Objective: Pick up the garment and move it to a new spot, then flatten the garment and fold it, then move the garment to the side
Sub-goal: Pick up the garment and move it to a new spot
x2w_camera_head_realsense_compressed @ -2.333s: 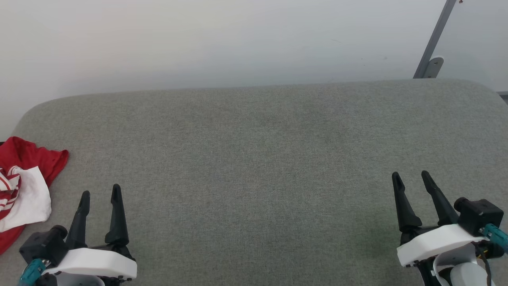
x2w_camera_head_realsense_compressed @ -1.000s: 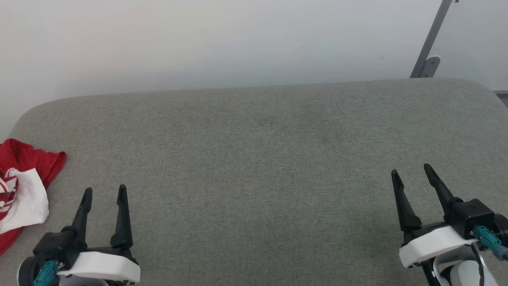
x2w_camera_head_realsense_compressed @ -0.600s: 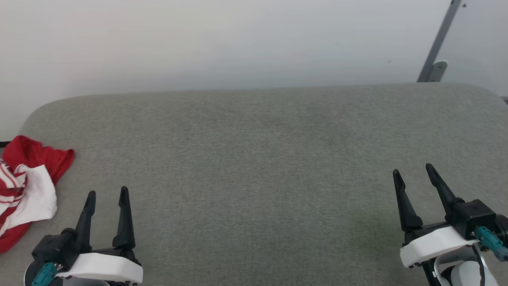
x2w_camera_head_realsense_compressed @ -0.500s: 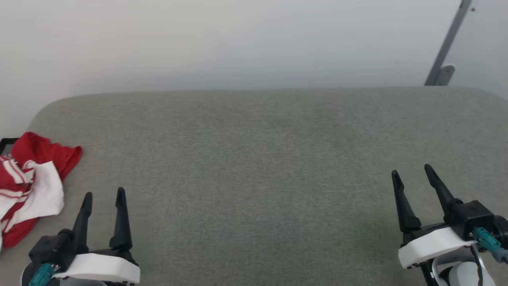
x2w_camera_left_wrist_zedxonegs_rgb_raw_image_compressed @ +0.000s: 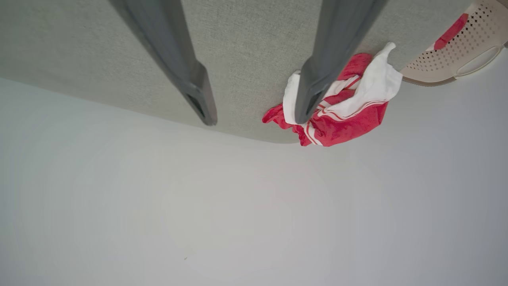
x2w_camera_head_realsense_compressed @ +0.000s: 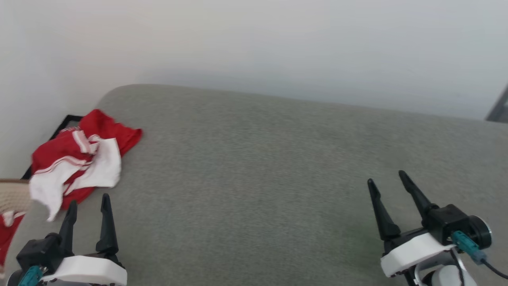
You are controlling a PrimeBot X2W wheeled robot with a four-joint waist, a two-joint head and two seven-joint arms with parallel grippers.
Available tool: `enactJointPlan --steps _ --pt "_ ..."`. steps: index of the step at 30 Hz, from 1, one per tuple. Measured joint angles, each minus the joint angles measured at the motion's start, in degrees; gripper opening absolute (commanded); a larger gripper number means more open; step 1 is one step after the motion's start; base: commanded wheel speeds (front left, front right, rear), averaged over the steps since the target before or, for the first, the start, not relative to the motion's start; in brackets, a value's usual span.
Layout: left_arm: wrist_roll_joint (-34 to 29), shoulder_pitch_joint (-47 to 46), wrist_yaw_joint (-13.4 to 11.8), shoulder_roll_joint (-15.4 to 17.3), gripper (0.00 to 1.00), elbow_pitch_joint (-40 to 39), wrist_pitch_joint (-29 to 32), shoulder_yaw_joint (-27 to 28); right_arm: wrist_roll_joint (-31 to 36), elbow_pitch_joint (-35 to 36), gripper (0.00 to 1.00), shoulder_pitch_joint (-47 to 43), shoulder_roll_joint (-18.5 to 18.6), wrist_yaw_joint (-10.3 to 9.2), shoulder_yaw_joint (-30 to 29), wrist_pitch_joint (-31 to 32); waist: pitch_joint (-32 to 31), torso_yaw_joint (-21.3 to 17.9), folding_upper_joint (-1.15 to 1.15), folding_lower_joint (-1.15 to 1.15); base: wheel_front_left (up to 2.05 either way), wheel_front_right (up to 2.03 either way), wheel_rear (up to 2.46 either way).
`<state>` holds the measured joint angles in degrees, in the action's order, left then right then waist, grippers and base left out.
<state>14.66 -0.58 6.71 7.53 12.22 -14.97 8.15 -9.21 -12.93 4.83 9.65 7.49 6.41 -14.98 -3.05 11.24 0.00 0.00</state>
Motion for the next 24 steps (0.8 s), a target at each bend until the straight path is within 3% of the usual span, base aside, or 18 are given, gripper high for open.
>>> enactJointPlan --steps 13,24 --pt "0.4 0.2 -1.3 0.9 1.0 1.0 0.3 0.6 -1.9 -0.3 1.0 0.9 0.0 0.0 5.6 0.0 -1.6 9.4 0.0 0.0 0.0 0.0 0.0" --pt "1.2 0.2 -2.6 1.0 1.0 1.4 0.8 0.6 -2.4 -0.1 1.0 1.5 0.0 0.0 6.9 0.0 -1.6 13.9 0.0 0.0 0.0 0.0 0.0"
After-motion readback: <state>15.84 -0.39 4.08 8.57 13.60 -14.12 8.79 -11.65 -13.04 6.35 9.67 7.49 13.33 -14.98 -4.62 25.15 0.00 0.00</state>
